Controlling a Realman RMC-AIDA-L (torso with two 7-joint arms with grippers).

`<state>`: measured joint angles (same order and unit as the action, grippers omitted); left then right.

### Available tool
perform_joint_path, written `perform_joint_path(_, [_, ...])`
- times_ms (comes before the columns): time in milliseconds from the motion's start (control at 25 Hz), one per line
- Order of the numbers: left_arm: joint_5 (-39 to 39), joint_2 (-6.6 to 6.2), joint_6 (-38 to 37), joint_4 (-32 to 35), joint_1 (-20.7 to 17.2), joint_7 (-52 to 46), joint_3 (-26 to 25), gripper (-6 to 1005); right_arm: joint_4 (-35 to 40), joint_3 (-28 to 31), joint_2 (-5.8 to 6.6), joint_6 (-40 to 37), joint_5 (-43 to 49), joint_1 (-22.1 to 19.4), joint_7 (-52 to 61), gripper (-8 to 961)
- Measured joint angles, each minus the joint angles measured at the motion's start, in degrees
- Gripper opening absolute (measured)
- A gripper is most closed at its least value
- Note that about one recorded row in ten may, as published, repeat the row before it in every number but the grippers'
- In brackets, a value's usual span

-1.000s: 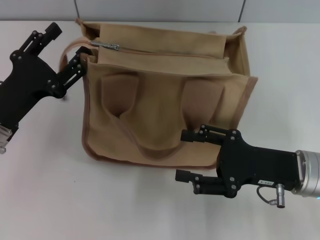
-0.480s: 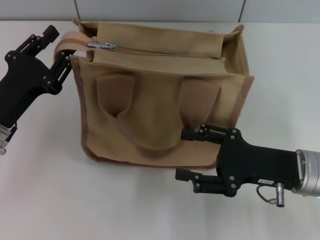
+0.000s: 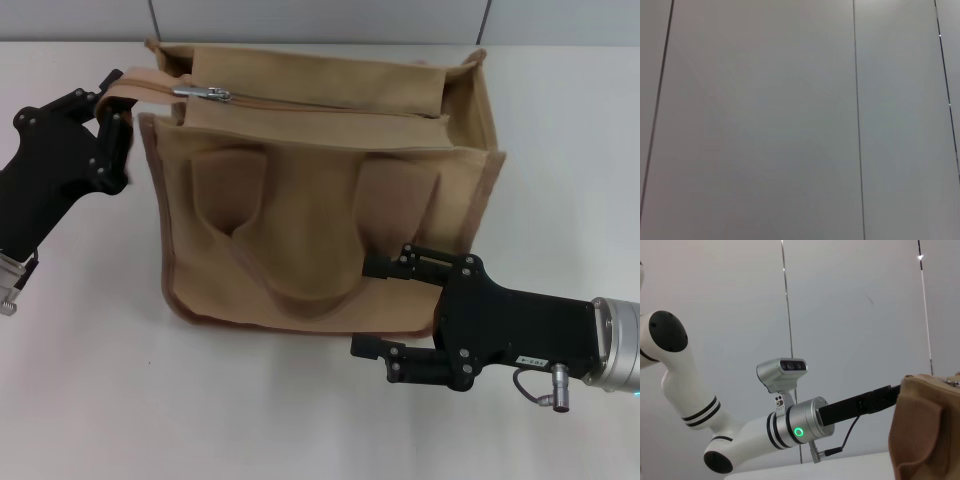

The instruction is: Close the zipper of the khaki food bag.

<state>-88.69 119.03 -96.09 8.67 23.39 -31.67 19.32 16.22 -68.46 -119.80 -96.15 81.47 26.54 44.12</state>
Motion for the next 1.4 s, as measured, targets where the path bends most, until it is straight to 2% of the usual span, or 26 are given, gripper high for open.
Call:
perform_joint_path(40, [0.1,-0.01,-0.8,-1.2,-0.1,0.0,-0.8,241,0.0,0.0,0.00,-0.1,0.0,0.0,0.0,757])
perform_joint_path(160, [0.1,-0.03,-1.8,-2.0,-0.1,-0.5,-1.2,50,0.0,0.0,0.00,-1.1,-0.1,0.0,0.0,757])
perform_joint_path(480, [0.1,-0.04,-7.4,-3.4,2.0,-7.6,-1.1,24,-1.1,0.1,0.21,-7.2,-2.7,-0.4,0.2,757])
perform_joint_path(720, [-0.7,0.14,-9.4,-8.7,5.1,-8.9,-2.1,26,-0.9,1.5,0.18,-10.3,-5.3,-0.7,-4.2,757])
perform_joint_path(920, [-1.3,0.14,-8.9,-9.4,5.8,-9.4,-2.4,27,-3.0,1.8,0.02,-8.7,-15.9,0.2,-4.0,757])
perform_joint_path(960, [-1.3,0.15,-8.9,-9.5,5.8,-9.5,-2.4,28,-3.9,1.8,0.01,-7.9,-20.8,1.1,-2.8,757])
perform_joint_path(1000, [-1.3,0.15,-8.9,-9.5,5.7,-9.6,-2.5,28,-3.9,1.8,0.01,-7.9,-20.8,1.1,-2.8,757])
perform_joint_path(1120, [-1.3,0.15,-8.7,-9.4,5.6,-9.6,-2.5,29,-4.1,1.9,0.07,-6.9,-25.6,3.1,5.9,757])
perform_joint_path(1160, [-1.3,0.15,-8.7,-9.5,5.6,-9.7,-2.5,29,-3.6,1.9,0.32,-5.9,-27.3,4.7,17.5,757])
perform_joint_path(1200, [-1.3,0.15,-8.7,-9.5,5.6,-9.7,-2.5,29,-3.6,1.9,0.32,-5.9,-27.3,4.7,17.5,757])
perform_joint_path(1320, [-1.2,0.15,-8.8,-9.5,5.5,-9.8,-2.5,30,-2.4,1.7,0.53,-5.2,-27.7,7.2,39.5,757])
perform_joint_path(1360, [-1.2,0.15,-8.9,-9.5,5.5,-9.8,-2.5,31,-1.8,1.6,0.52,-5.4,-27.7,8.6,52.0,757])
perform_joint_path(1400, [-1.2,0.15,-8.9,-9.5,5.5,-9.8,-2.5,31,-1.8,1.6,0.52,-5.4,-27.7,8.6,52.0,757])
